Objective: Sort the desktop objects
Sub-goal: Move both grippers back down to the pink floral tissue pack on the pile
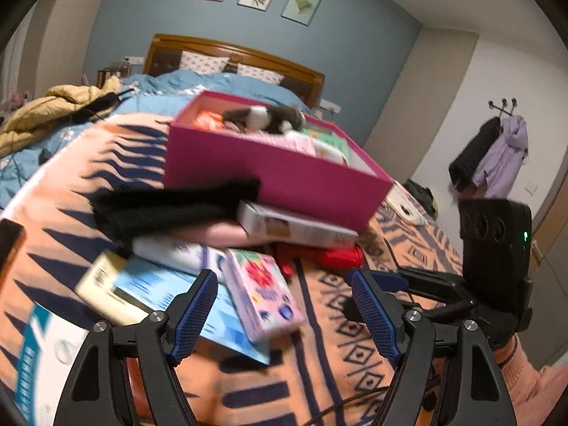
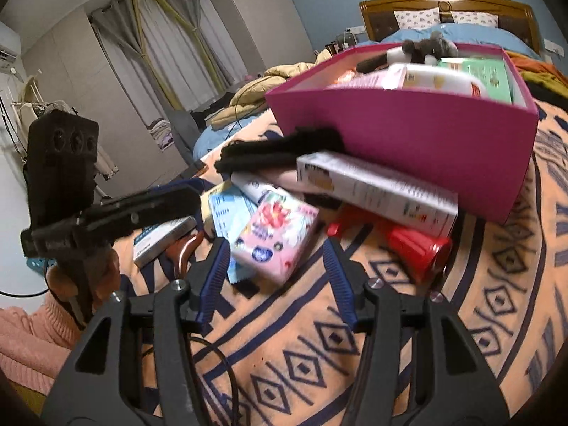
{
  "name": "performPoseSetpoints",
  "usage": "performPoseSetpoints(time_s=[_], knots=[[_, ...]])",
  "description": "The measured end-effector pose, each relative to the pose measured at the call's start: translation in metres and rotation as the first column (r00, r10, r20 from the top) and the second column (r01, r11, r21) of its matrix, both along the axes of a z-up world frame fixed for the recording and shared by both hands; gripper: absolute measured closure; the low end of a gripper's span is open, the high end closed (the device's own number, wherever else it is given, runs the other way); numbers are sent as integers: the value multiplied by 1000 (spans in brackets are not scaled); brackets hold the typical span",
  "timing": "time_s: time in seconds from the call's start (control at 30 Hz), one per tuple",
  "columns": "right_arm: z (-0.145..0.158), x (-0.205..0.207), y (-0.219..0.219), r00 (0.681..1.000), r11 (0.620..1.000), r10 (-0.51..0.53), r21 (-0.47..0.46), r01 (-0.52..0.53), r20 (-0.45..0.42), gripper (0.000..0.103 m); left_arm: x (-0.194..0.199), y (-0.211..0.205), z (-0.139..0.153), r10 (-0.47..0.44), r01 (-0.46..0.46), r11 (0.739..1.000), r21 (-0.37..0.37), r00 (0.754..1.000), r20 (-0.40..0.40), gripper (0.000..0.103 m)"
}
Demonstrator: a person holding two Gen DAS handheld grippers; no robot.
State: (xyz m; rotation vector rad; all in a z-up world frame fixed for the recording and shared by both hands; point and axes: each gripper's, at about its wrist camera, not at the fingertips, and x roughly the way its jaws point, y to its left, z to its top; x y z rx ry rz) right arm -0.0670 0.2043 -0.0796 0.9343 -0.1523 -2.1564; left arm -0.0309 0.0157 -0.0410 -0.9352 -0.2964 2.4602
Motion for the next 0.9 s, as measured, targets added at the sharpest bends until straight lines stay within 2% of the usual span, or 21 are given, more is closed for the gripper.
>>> performPoseSetpoints(time_s=[0.33, 0.67, 0.77, 0.9], knots=[[-17, 0, 4, 1000, 1000, -14, -4, 14, 13, 45, 5, 11, -18, -3, 4, 1000, -18, 999, 35, 23], [-30, -3, 4, 998, 1000, 1, -9, 0, 60, 45, 5, 5, -31, 16, -16, 1000, 1, 997, 72, 23], [-33, -5, 5, 997, 1000, -5, -9, 6, 75, 40, 4, 4, -33, 19, -20, 1000, 4, 997, 78, 23], [-34, -7, 7, 996, 1000, -16, -5, 17, 86, 39, 1, 4, -37, 20, -20, 1000, 1, 996, 87, 23]])
